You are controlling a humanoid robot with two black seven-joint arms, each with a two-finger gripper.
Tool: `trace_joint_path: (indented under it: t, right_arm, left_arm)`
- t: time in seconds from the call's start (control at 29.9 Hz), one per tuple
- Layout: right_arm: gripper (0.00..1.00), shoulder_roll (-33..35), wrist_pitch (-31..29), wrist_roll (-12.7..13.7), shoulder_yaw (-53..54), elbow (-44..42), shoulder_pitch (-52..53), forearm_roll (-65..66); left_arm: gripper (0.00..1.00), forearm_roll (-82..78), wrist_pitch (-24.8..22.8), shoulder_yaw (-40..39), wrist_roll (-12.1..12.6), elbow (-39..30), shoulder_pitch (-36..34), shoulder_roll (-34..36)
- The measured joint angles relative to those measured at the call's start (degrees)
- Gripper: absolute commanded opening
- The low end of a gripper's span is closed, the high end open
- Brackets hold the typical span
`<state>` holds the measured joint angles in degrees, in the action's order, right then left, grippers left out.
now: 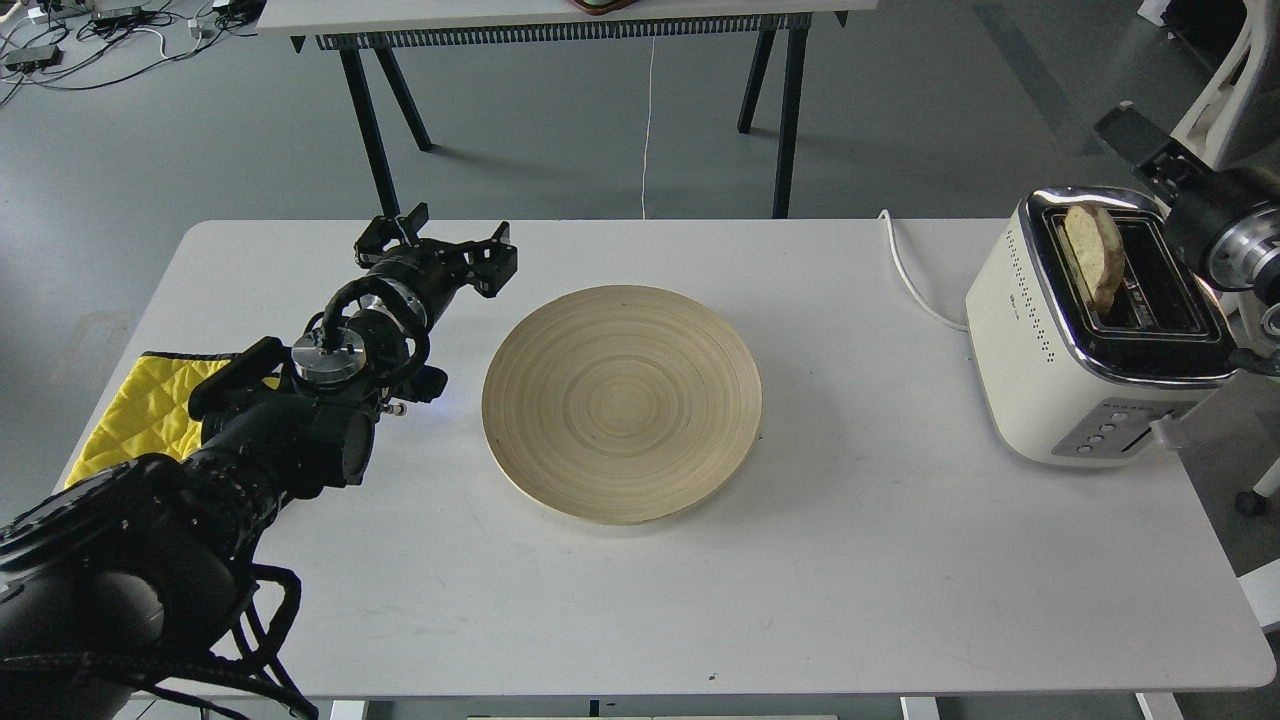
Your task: Put bread in toaster with right arm
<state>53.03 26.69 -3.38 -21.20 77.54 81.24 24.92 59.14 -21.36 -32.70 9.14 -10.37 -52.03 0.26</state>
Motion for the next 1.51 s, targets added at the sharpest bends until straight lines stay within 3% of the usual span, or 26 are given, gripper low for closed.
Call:
trace_joint_path:
  t: [0.27,0.43,0.5,0.6,0.77,0.87,1.04,1.17,1.51]
  right_arm:
    - [1.0,-7.7,-0.3,-0.1,13.7,-1.8,-1.3,-4.3]
    - [1.0,-18.7,-0.4,-1.7,19.4,-9.6,-6.8,-4.4]
    - [1.0,-23.8,-1.6,-4.5,22.5,-14.6,-10.5,-4.4]
    - [1.0,-29.2,-8.0,-10.7,27.2,-19.9,-15.6,-4.4]
    - [1.0,-32.6,-21.6,-19.6,32.9,-23.6,-21.1,-5.1]
    - [1.0,-33.4,-29.5,-23.5,33.6,-25.9,-22.8,-8.6]
    - [1.0,-35.9,-43.1,-24.6,33.7,-33.9,-25.6,-17.1]
    - [1.0,-37.8,-50.2,-24.6,33.7,-39.8,-28.0,-21.0]
    - [1.0,-39.1,-52.9,-24.6,33.5,-41.3,-30.5,-21.7]
  left_arm:
    - [1.0,0.0,0.0,0.0,0.0,0.0,0.0,0.0]
    - [1.0,0.0,0.0,0.0,0.0,0.0,0.0,0.0]
    - [1.0,0.0,0.0,0.0,0.0,0.0,0.0,0.0]
    - [1.0,0.0,0.0,0.0,0.0,0.0,0.0,0.0]
    - [1.0,0.0,0.0,0.0,0.0,0.0,0.0,0.0]
    - [1.0,0.0,0.0,0.0,0.0,0.0,0.0,0.0]
    - [1.0,0.0,0.0,0.0,0.0,0.0,0.0,0.0]
    - [1.0,0.0,0.0,0.0,0.0,0.0,0.0,0.0]
    - [1.0,0.0,0.0,0.0,0.0,0.0,0.0,0.0]
